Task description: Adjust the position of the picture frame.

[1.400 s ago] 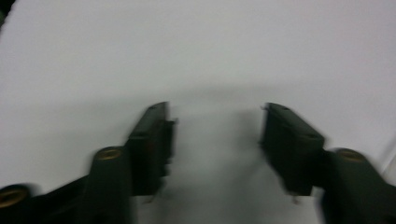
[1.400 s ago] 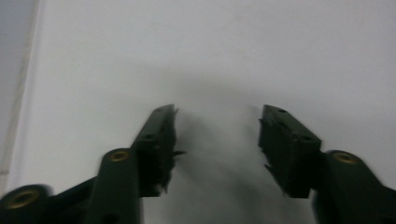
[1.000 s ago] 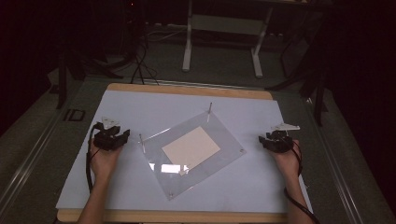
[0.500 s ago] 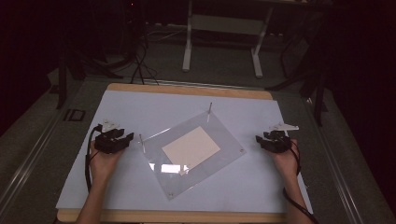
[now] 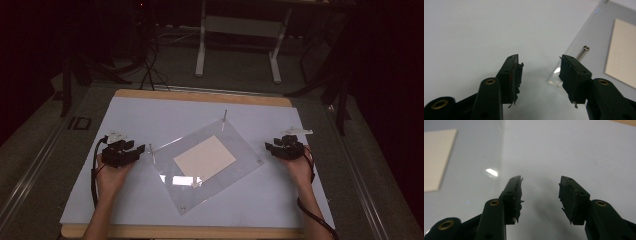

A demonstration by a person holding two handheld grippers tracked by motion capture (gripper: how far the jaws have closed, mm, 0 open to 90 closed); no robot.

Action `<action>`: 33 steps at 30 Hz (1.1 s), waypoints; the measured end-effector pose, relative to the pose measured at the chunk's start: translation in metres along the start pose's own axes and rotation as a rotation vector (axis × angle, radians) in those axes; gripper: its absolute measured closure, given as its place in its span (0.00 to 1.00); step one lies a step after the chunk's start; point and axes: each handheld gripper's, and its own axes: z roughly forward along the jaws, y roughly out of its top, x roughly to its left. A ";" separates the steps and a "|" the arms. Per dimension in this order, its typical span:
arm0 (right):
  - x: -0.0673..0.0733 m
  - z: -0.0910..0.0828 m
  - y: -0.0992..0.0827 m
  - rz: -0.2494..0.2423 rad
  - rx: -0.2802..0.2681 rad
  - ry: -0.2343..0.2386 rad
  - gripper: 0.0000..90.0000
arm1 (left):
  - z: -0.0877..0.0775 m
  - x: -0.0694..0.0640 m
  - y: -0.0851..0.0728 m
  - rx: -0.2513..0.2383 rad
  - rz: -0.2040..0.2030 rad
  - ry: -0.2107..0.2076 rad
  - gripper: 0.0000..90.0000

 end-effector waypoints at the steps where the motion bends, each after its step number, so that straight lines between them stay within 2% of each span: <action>1: 0.003 0.001 0.003 -0.006 0.000 0.004 0.58 | 0.000 0.000 0.000 -0.009 0.001 -0.007 0.55; 3: 0.010 0.002 0.011 -0.019 -0.010 0.003 0.58 | -0.001 -0.003 0.000 -0.013 0.019 -0.005 0.55; 6: 0.017 0.005 0.016 -0.023 -0.019 0.014 0.60 | 0.000 -0.004 0.000 -0.010 0.023 -0.005 0.54; 9: 0.021 0.007 0.020 -0.033 -0.019 0.019 0.60 | 0.001 -0.007 -0.001 0.005 0.040 -0.006 0.54; 11: 0.026 0.010 0.025 -0.045 -0.022 0.032 0.60 | 0.002 -0.009 -0.002 0.016 0.064 0.007 0.54; 12: 0.030 0.012 0.029 -0.060 -0.023 0.040 0.60 | 0.003 -0.012 -0.002 0.040 0.089 0.042 0.56; 14: 0.034 0.014 0.034 -0.076 -0.026 0.044 0.60 | 0.004 -0.012 -0.002 0.049 0.097 0.041 0.57; 17: 0.038 0.018 0.041 -0.091 -0.029 0.052 0.62 | 0.006 -0.014 -0.002 0.049 0.116 0.006 0.59; 22: 0.041 0.030 0.051 -0.091 -0.016 0.087 0.66 | 0.008 -0.019 -0.001 0.061 0.146 -0.014 0.63; 26: 0.046 0.037 0.056 -0.106 -0.009 0.098 0.66 | 0.008 -0.020 -0.001 0.056 0.143 -0.026 0.64; 29: 0.048 0.040 0.059 -0.113 -0.008 0.101 0.66 | 0.009 -0.019 0.000 0.049 0.127 -0.036 0.65; 33: 0.051 0.047 0.065 -0.124 0.004 0.113 0.65 | 0.012 -0.019 0.000 0.058 0.142 -0.036 0.68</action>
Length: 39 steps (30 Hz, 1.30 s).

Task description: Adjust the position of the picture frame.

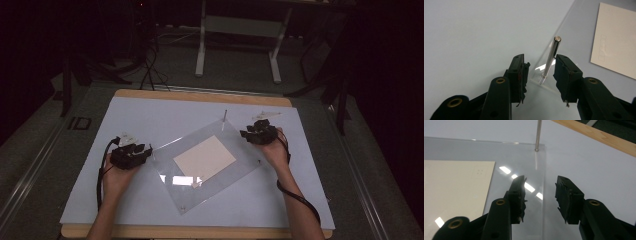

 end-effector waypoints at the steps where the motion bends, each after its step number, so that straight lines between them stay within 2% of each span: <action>1: 0.000 0.001 0.001 -0.004 0.004 -0.001 0.65 | 0.001 0.000 0.000 0.004 0.004 0.000 0.68; 7: 0.002 0.008 0.006 0.002 -0.003 0.013 0.64 | 0.008 -0.004 0.003 0.015 0.029 -0.007 0.72; 14: 0.003 0.013 0.011 -0.007 -0.003 0.011 0.64 | 0.017 -0.006 0.006 0.018 0.025 -0.027 0.77; 25: 0.001 0.026 0.025 -0.018 -0.005 0.020 0.64 | 0.028 -0.007 0.006 0.042 0.035 -0.014 0.84; 32: -0.001 0.035 0.033 -0.010 -0.011 0.023 0.67 | 0.031 -0.007 0.006 0.033 0.015 -0.017 0.89; 39: 0.000 0.045 0.040 -0.012 -0.006 0.024 0.67 | 0.032 -0.010 0.007 0.033 0.029 -0.003 0.92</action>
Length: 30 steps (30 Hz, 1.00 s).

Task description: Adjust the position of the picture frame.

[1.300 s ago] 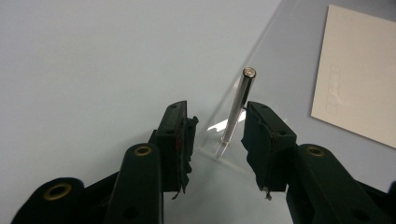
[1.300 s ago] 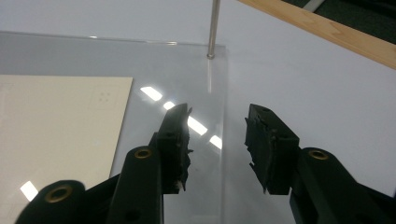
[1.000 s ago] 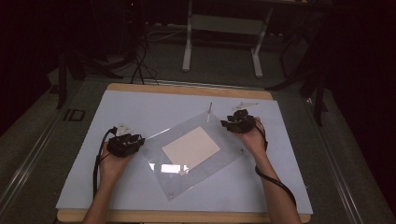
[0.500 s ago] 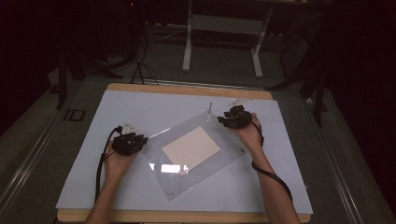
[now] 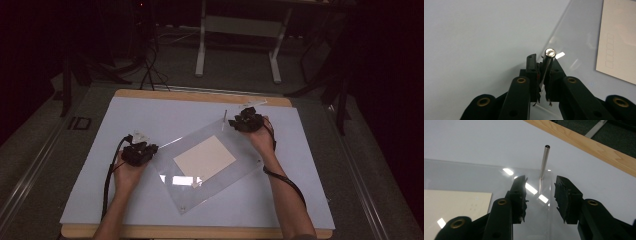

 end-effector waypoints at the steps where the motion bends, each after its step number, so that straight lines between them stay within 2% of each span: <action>1: 0.000 0.002 0.001 0.003 -0.001 0.001 0.67 | 0.000 0.000 0.000 0.000 0.000 -0.002 0.92; 7: 0.000 0.014 0.009 0.010 0.005 0.017 0.69 | 0.000 0.000 0.000 -0.002 -0.002 0.001 0.93; 15: -0.001 0.036 0.022 0.030 0.022 0.006 0.74 | 0.000 0.000 -0.001 -0.010 -0.008 -0.001 0.92; 20: -0.004 0.053 0.026 0.044 0.069 0.004 0.81 | 0.000 -0.001 -0.001 -0.028 -0.020 -0.005 0.86; 24: -0.005 0.064 0.024 0.055 0.081 -0.002 0.83 | 0.001 -0.005 -0.001 -0.033 -0.002 0.031 0.85; 26: -0.005 0.068 0.022 0.066 0.083 -0.006 0.84 | 0.002 -0.006 -0.001 -0.034 0.011 0.037 0.87; 28: -0.003 0.072 0.019 0.071 0.088 -0.024 0.88 | 0.002 -0.006 -0.001 -0.032 0.009 0.051 0.91; 30: -0.004 0.074 0.017 0.083 0.091 -0.034 0.91 | 0.003 -0.005 -0.001 -0.041 -0.008 0.048 0.92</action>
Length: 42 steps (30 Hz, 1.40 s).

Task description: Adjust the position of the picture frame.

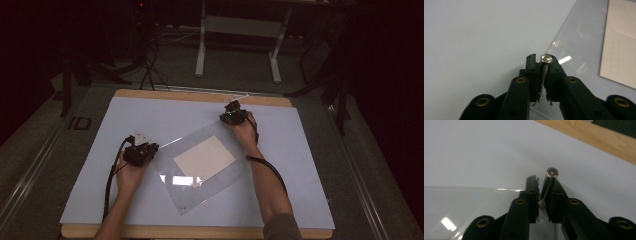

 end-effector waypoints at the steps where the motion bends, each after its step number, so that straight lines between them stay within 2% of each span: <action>1: -0.001 0.000 0.000 0.016 -0.004 0.005 0.92 | 0.000 0.000 0.000 -0.003 -0.005 0.000 0.93; 3: -0.004 0.000 0.000 0.042 0.000 0.028 0.93 | 0.000 0.000 0.000 -0.004 -0.015 0.000 0.93; 5: -0.004 0.000 0.002 0.040 0.008 0.025 0.93 | 0.000 0.001 0.000 -0.010 -0.032 -0.012 0.94; 7: -0.004 0.000 0.002 0.048 0.008 0.027 0.93 | 0.001 0.004 -0.001 -0.016 -0.054 -0.036 0.93; 9: -0.007 0.000 0.001 0.077 0.005 0.043 0.92 | 0.001 0.007 -0.002 -0.022 -0.074 -0.057 0.93; 11: -0.008 0.000 0.001 0.103 0.005 0.054 0.92 | 0.001 0.008 -0.002 -0.023 -0.079 -0.062 0.93; 15: -0.006 -0.001 0.002 0.107 0.015 0.041 0.92 | 0.001 0.008 -0.001 -0.022 -0.091 -0.070 0.93; 19: -0.005 -0.006 0.003 0.109 0.032 0.034 0.93 | -0.002 0.011 0.002 -0.016 -0.080 -0.091 0.93; 21: -0.005 -0.011 0.003 0.103 0.030 0.043 0.93 | -0.005 0.013 0.005 -0.019 -0.067 -0.097 0.93; 25: -0.004 -0.021 0.001 0.097 0.029 0.053 0.92 | -0.007 0.018 0.009 -0.013 -0.091 -0.111 0.92; 26: -0.004 -0.029 -0.002 0.097 0.049 0.063 0.92 | -0.007 0.020 0.011 -0.004 -0.095 -0.113 0.92; 29: -0.006 -0.040 -0.009 0.093 0.064 0.086 0.91 | -0.004 0.025 0.017 0.014 -0.103 -0.144 0.91; 34: -0.008 -0.062 -0.022 0.108 0.059 0.079 0.91 | 0.006 0.032 0.033 0.025 -0.111 -0.179 0.90; 36: -0.008 -0.066 -0.026 0.114 0.053 0.075 0.91 | 0.007 0.032 0.036 0.027 -0.112 -0.179 0.90; 37: -0.007 -0.069 -0.028 0.118 0.055 0.075 0.91 | 0.012 0.034 0.043 0.036 -0.106 -0.182 0.90; 41: -0.006 -0.084 -0.048 0.130 0.045 0.066 0.90 | 0.025 0.036 0.055 0.063 -0.097 -0.188 0.90; 42: -0.006 -0.084 -0.048 0.130 0.045 0.066 0.90 | 0.025 0.036 0.055 0.063 -0.097 -0.188 0.90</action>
